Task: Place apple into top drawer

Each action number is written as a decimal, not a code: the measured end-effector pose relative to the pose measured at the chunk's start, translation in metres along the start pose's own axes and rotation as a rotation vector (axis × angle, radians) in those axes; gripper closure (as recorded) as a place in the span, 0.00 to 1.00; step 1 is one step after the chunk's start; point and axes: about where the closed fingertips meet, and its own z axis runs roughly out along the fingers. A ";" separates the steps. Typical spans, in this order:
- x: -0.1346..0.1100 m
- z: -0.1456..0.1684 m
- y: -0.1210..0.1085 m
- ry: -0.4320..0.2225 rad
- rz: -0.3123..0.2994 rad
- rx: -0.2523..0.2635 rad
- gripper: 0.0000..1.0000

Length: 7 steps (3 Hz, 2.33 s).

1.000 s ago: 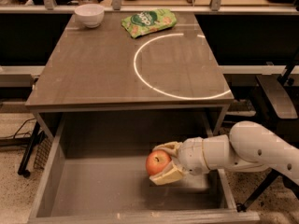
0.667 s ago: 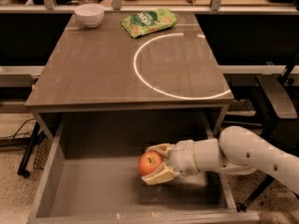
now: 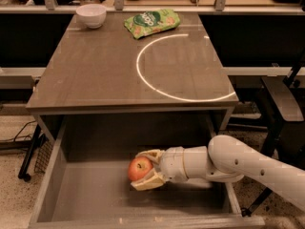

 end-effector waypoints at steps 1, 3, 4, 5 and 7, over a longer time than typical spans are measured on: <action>-0.002 0.006 0.003 -0.009 -0.011 0.006 0.29; -0.003 0.007 0.008 -0.011 -0.012 0.015 0.00; -0.004 0.004 0.009 0.002 -0.014 0.020 0.00; -0.014 -0.029 -0.005 0.069 -0.029 0.067 0.00; -0.049 -0.167 -0.040 0.303 -0.069 0.280 0.00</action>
Offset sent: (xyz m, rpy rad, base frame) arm -0.0059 0.0061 0.0010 0.0073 -0.0264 -0.0195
